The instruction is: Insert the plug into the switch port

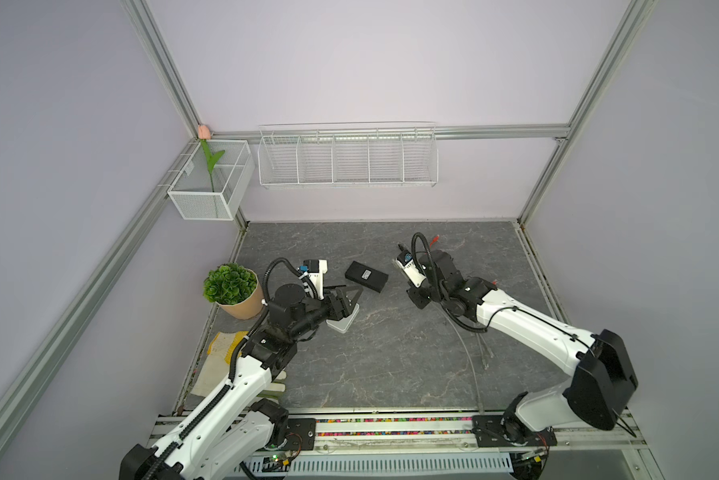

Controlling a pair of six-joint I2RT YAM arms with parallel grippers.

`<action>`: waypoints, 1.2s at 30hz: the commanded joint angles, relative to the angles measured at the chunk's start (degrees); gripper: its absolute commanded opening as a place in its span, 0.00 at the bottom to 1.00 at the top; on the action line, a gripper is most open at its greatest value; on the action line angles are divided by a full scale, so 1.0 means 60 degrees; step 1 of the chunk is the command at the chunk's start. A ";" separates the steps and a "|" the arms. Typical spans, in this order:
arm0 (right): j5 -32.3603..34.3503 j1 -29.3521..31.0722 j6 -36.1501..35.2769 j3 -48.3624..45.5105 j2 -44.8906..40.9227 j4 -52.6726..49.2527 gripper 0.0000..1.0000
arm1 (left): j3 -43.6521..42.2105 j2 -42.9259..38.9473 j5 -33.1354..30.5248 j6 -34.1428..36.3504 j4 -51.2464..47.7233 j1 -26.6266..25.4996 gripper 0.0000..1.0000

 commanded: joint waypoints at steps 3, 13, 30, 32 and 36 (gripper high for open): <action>-0.1053 0.0128 -0.0167 -0.0517 -0.1103 0.0783 0.07 | 0.0612 0.0665 0.0283 -0.0437 0.1039 -0.0076 0.71; -0.2112 0.0244 -0.0182 -0.0575 -0.1522 0.0637 0.07 | 0.1380 0.1425 0.0351 -0.0293 0.1445 -0.0709 0.71; -0.0658 0.1341 -0.0089 -0.0353 -0.1362 0.0915 0.07 | 0.2497 0.2520 -0.0262 -0.0233 0.0658 -0.1124 0.60; -0.0470 0.1468 -0.0157 -0.0303 -0.1282 0.0932 0.07 | 0.2586 0.2605 -0.0295 -0.0221 0.0543 -0.1138 0.57; -0.0206 0.1618 -0.0222 -0.0260 -0.1219 0.0984 0.07 | 0.2620 0.2617 -0.0500 -0.0150 0.0305 -0.1174 0.49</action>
